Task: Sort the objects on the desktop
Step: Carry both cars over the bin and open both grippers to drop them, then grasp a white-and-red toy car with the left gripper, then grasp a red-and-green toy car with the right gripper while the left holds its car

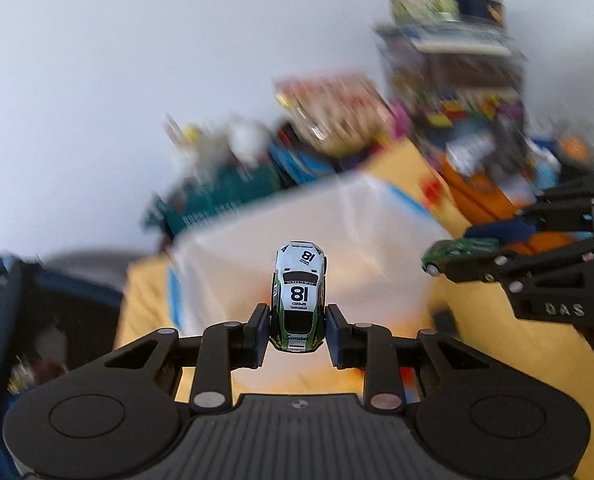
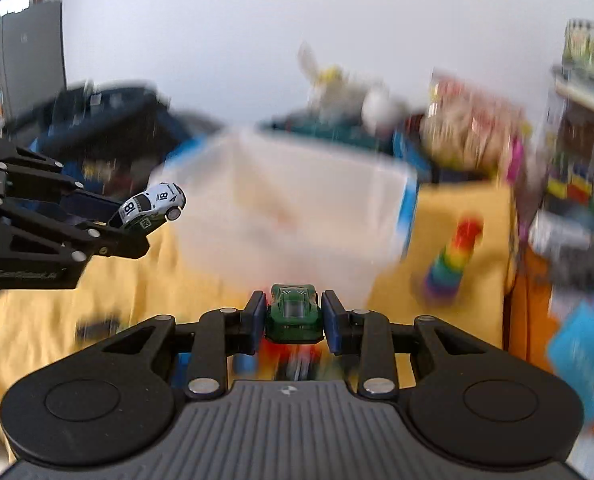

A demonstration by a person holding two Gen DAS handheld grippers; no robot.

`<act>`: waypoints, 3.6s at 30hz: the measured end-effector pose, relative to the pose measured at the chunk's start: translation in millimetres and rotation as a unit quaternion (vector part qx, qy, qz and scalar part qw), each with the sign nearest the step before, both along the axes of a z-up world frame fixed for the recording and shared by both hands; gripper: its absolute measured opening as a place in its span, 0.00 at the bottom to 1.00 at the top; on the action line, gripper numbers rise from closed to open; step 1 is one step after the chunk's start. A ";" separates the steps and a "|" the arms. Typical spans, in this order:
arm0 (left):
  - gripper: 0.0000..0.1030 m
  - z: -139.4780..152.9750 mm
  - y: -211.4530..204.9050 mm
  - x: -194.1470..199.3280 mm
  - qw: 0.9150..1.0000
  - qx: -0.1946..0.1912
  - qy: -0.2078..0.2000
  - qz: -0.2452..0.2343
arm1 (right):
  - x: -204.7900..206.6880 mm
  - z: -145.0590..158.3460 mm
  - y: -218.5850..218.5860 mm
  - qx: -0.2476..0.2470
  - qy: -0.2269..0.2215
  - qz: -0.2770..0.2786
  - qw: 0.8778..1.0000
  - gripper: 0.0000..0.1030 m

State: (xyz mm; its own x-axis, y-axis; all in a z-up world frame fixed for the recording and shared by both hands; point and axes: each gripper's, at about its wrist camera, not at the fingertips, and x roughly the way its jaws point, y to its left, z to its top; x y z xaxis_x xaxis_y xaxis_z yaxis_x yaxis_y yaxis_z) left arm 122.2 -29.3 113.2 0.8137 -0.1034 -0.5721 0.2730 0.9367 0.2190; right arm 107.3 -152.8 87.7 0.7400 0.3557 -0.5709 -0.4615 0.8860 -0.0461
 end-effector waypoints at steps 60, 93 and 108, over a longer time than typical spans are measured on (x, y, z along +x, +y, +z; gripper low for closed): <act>0.67 -144.3 55.1 -106.7 0.990 -0.009 0.137 0.032 | -72.9 -117.9 29.6 -0.028 0.175 -0.035 0.984 0.56; 0.17 -151.8 79.1 -99.7 0.936 -0.216 0.260 -0.095 | -8.6 -102.9 33.6 -0.040 0.093 -0.124 0.987 0.40; 0.42 -153.1 59.0 -117.5 0.956 -0.167 0.241 0.016 | -25.9 -89.9 19.5 -0.051 0.096 -0.012 0.994 0.18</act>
